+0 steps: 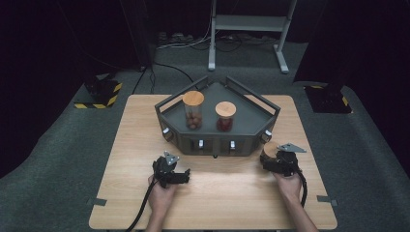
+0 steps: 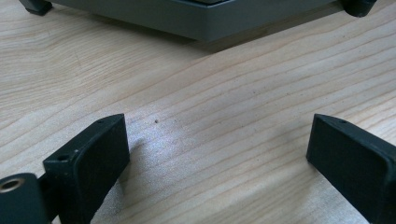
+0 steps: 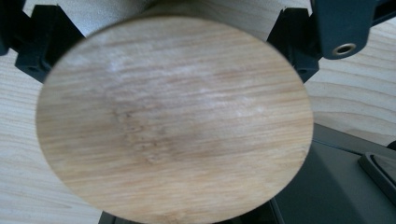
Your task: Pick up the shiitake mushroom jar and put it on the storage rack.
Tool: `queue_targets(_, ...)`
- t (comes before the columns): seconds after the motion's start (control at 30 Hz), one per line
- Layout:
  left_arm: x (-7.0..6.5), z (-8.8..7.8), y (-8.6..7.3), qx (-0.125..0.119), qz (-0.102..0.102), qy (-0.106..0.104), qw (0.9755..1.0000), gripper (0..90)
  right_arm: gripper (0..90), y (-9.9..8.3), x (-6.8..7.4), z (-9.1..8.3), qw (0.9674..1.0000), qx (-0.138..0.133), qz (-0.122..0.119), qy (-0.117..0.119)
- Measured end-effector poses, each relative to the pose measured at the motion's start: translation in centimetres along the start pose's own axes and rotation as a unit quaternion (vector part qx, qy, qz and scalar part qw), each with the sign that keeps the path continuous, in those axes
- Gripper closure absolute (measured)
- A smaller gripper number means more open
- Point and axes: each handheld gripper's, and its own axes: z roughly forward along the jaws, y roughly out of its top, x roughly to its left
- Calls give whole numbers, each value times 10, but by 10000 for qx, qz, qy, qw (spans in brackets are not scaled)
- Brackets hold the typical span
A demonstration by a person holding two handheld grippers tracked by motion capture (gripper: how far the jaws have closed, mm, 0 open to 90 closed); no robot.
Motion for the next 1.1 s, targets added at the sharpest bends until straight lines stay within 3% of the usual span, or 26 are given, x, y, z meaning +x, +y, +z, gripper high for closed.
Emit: queue_targets(1.1,0,0,0,1,-4,1,10000,59,251,-2,2,0,9996,-195,-175,-55)
